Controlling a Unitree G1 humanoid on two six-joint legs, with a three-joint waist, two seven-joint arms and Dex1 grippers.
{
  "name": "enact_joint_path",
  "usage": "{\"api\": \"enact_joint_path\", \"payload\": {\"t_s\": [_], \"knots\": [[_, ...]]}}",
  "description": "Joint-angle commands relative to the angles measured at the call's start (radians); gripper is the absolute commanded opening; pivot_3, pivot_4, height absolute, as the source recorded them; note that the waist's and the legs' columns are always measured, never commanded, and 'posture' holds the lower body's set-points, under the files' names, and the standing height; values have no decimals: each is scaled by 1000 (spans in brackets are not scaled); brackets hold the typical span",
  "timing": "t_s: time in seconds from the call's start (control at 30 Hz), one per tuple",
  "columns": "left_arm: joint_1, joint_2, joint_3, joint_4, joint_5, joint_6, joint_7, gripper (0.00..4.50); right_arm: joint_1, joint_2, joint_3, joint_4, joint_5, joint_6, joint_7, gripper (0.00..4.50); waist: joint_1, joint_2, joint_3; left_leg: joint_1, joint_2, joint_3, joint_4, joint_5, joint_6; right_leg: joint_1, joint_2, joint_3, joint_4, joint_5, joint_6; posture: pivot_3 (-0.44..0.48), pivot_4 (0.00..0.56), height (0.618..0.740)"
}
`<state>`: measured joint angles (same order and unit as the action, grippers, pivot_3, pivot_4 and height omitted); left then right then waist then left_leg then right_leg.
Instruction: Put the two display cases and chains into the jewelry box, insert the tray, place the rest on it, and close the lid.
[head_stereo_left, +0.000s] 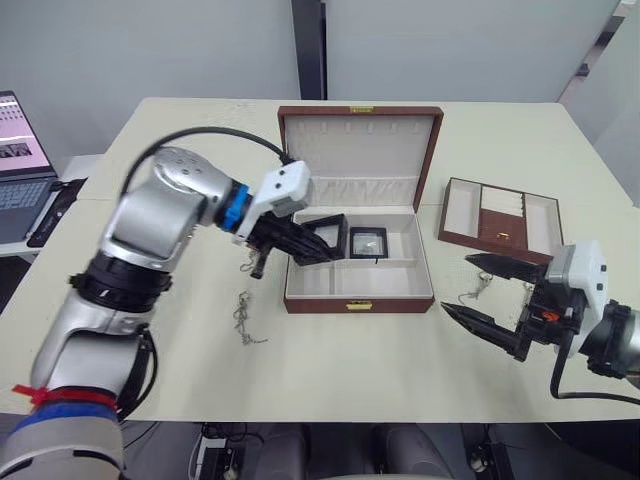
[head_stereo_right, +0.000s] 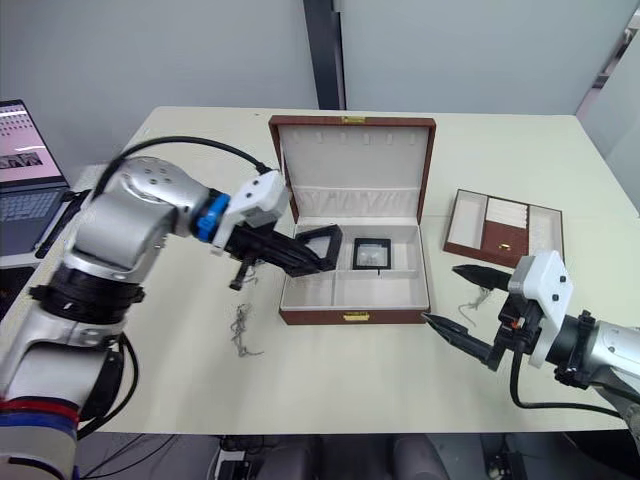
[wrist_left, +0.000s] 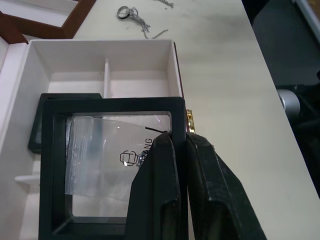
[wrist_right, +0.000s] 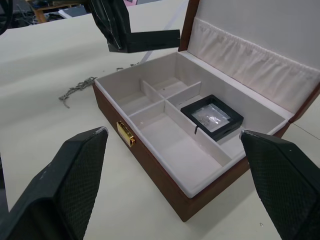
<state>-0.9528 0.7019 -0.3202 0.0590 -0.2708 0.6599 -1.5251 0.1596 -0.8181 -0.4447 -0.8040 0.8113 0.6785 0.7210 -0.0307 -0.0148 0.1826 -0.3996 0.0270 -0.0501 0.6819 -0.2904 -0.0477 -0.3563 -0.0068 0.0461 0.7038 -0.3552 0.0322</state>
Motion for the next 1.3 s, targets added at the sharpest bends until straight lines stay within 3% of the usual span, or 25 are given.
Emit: {"api": "enact_joint_path", "payload": {"t_s": [0.03, 0.47, 1.3], "knots": [[-28, -47, -16, 38, -1, -37, 4, 31, 31, 9, -48, -65, 21, -7, -38, 4500, -1, 0, 0, 0, 0, 0, 0, 0, 0, 0, 0, 0, 0, 0, 0, 0, 150, 740], [2, -232, -115, 210, 95, -170, 63, 31, 121, 7, -99, -118, 57, -11, -91, 4500, 1, 0, 0, 0, -1, 0, 0, 0, 0, 1, 0, 1, -1, 0, 0, 0, 150, 740], [36, -270, -123, 190, 104, -81, 78, 31, 123, -26, -115, -110, 93, -6, -98, 4500, 2, 0, 0, 1, -1, -1, 0, 0, 0, 4, 0, -1, -3, 0, 0, 0, 150, 740]]}}
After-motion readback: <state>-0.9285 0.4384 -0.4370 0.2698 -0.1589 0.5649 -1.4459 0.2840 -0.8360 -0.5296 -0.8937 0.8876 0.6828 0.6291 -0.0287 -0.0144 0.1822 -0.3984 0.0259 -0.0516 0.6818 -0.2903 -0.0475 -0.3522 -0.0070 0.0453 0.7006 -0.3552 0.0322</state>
